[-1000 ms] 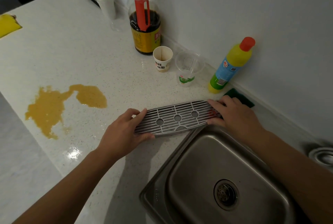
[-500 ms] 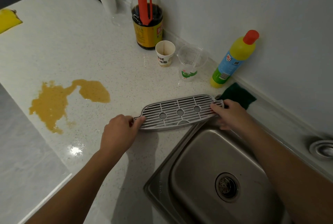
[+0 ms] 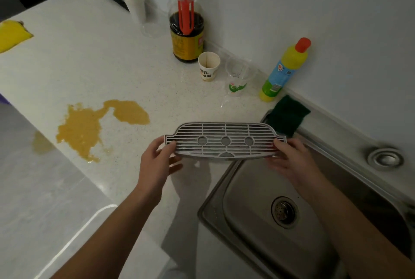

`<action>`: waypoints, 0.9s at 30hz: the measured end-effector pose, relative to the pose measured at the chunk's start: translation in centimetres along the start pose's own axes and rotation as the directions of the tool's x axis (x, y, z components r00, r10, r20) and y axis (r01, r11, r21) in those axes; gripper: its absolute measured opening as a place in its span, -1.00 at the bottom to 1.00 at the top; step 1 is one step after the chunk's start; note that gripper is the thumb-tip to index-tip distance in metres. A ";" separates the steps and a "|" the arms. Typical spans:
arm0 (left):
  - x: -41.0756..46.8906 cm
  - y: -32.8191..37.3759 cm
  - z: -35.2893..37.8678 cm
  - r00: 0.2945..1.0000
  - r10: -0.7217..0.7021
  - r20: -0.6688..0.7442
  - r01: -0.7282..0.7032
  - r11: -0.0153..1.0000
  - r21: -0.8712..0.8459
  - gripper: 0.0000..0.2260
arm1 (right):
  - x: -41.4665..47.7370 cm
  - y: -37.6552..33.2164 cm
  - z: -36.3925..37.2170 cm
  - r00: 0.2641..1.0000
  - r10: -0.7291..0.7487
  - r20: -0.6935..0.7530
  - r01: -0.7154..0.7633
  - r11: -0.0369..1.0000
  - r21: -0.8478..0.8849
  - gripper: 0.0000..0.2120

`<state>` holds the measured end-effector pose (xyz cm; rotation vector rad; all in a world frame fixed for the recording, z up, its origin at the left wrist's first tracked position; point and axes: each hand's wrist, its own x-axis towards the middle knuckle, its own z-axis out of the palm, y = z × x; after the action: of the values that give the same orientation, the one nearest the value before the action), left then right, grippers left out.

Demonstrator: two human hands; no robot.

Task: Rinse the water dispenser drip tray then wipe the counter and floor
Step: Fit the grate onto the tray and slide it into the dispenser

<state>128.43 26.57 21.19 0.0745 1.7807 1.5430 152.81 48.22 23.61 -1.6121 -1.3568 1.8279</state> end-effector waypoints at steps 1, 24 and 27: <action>-0.8 0.2 -0.7 1.000 -0.001 -0.006 0.001 1.000 -0.014 -0.77 | -1.5 0.4 0.2 1.000 0.012 -0.004 -0.012 0.999 0.053 -0.79; -25.3 -8.9 -33.6 0.834 -0.017 -0.552 -0.135 0.963 -0.235 -0.81 | -23.5 11.5 23.4 0.846 0.039 0.532 -0.024 0.999 -0.035 -0.77; -25.8 -9.7 -39.5 0.805 -0.026 -0.592 -0.168 0.948 -0.271 -0.82 | -25.4 12.4 29.8 0.816 0.034 0.577 0.006 0.998 -0.067 -0.79</action>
<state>128.26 -21.46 24.73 -0.5640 1.9723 2.0410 137.30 10.22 24.74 -1.1178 -1.6549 2.4299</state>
